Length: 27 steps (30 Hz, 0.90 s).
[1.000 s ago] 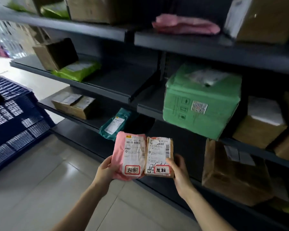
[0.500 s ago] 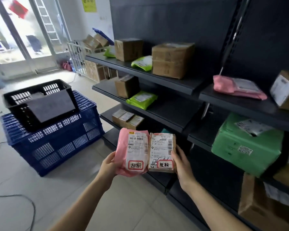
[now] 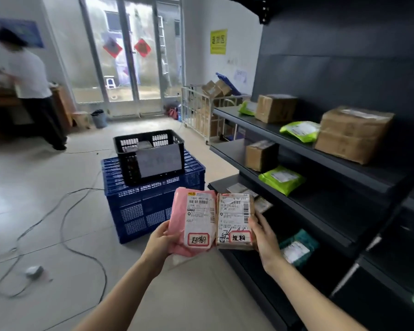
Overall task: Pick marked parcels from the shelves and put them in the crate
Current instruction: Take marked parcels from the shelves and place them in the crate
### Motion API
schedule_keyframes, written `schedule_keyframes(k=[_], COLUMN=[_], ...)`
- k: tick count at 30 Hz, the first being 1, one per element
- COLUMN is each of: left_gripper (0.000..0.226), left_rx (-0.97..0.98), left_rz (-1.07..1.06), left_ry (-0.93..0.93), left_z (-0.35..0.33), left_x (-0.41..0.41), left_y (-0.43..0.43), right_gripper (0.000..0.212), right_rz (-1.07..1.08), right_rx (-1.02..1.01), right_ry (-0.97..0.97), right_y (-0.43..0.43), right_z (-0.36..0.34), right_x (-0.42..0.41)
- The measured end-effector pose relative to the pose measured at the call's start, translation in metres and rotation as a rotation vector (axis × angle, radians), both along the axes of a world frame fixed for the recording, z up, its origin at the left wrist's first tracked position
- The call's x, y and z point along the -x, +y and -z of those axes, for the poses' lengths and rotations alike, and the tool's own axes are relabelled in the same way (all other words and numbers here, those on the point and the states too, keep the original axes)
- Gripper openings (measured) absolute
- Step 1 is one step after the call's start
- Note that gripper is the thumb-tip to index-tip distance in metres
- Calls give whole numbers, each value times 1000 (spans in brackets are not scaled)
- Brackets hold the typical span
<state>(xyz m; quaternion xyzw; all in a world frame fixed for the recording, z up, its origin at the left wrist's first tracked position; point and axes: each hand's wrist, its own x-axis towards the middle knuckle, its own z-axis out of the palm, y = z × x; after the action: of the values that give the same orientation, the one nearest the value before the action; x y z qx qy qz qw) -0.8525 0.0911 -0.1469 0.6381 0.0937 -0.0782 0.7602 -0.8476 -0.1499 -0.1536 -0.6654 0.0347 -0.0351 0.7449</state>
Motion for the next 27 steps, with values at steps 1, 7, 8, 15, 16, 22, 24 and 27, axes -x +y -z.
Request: schedule_keyframes(k=[1,7,8,15,16,22,24,27], left_gripper=[31,35,36,32,34,34,33,31], left_rx=[1,-25,-28,-45,-41,-7,5,-4], left_rz=[-26,-149,-162,-263,-270,-335,-348,-353], left_ry=[3,0,1,20,21,35,38,46], left_z=[1,9,10,1,-1,-2,1,8], left_x=[-4,-48,-59,-159,-174,-248,-268,-300], left_y=[9,52,57,73,75,96,104,119], right_gripper=[33,21,18,15,19,30,29,28], right_rz=[-19,-124,-136,-203,-213,-297,-311,-328], right_rx=[1,-17,-15,-32,-32,-19,-16,0], right_ry=[-2,14,18,48,49,76,78,85], right_y=[9,51,56,79,81,105,114,128], right_z=[-1,-1,1,0,0,-5,-5,-4], right_x=[-10,-78,-94,-215,-233,-319,-342,-376])
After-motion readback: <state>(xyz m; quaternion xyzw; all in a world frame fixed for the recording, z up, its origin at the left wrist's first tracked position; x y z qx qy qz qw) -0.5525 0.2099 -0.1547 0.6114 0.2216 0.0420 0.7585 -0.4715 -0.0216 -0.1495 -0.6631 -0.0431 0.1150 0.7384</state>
